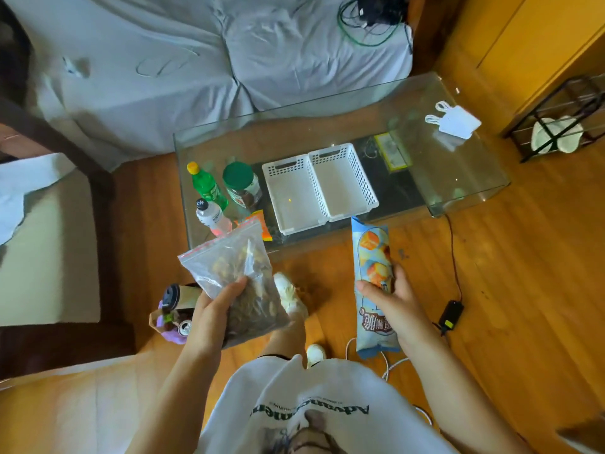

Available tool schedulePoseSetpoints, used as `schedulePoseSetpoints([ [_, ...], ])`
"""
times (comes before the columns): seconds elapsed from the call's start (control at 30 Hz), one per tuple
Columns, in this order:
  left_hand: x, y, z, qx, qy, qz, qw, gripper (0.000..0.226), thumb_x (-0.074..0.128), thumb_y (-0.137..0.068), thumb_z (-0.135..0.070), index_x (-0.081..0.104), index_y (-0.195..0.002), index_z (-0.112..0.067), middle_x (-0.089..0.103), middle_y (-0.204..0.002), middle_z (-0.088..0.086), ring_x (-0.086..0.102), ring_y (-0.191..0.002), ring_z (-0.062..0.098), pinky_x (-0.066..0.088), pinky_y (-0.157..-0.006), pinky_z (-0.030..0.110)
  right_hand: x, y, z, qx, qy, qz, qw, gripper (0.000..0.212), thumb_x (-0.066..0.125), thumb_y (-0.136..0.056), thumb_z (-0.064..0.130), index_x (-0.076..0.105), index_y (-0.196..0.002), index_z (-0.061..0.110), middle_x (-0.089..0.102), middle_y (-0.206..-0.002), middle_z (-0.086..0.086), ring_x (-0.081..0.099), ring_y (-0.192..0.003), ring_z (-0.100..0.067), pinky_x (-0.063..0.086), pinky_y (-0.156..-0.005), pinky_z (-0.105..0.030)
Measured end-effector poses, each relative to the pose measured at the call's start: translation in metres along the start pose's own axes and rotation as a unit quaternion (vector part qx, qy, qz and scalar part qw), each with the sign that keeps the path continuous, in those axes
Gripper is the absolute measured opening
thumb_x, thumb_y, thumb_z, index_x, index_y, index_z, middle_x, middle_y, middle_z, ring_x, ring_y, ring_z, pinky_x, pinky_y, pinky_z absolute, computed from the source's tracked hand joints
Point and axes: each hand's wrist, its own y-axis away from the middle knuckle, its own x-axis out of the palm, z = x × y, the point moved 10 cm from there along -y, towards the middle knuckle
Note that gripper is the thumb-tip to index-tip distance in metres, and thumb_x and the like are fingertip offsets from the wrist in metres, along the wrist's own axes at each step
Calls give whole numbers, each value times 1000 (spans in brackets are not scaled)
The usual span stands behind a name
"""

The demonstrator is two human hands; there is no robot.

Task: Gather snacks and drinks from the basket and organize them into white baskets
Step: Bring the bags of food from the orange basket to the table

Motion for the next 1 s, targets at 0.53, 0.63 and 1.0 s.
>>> schedulePoseSetpoints([
  [0.53,92,-216,-125,-22,29,-23,999,17,64,-82,-26,65,-99,-24,76,-86,1,71,-84,24,54,-79,39,57,-235,119,49,-8,31,998,35,68,-79,27,51,-110,31,64,-103,4,65,-89,-12,53,-57,-19],
  [0.63,107,-261,-147,-19,3,-33,999,17,65,-82,-28,63,-99,-27,71,-98,4,67,-93,27,53,-86,44,76,-287,141,52,-21,38,998,14,59,-85,30,51,-96,33,62,-100,8,63,-91,-11,53,-63,-20],
  [1.0,153,-469,-142,-41,-37,-65,996,16,65,-84,-20,64,-100,-16,69,-82,-2,65,-73,14,51,-64,24,168,-498,136,68,8,77,995,52,67,-77,6,45,-116,32,63,-99,9,63,-89,-10,48,-69,-24],
])
